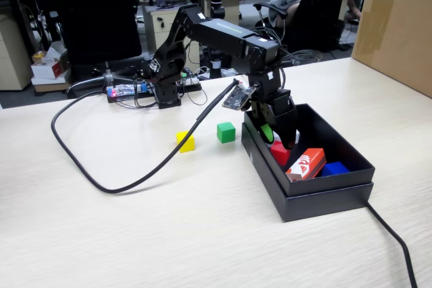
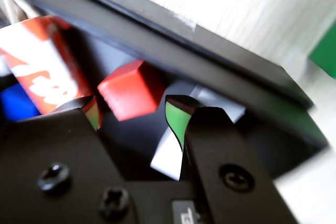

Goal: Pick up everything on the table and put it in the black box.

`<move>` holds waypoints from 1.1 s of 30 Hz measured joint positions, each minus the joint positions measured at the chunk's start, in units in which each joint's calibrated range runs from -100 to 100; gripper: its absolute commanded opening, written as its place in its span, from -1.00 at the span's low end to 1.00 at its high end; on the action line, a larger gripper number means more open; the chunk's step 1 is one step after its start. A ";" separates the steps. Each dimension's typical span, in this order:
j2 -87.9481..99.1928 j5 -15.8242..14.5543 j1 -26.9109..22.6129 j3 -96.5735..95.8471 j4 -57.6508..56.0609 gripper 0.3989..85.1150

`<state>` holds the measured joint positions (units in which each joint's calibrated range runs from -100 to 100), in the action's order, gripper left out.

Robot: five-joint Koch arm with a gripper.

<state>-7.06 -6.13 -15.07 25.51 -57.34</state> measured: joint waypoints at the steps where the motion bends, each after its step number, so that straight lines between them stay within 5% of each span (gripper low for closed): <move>1: 2.46 0.00 0.00 -0.73 -0.08 -0.09; 15: 38.96 1.27 0.44 -13.24 0.08 -0.02; 33: 75.73 6.01 10.16 -57.23 -0.08 0.12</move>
<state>68.67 -0.12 -4.91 -31.72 -57.41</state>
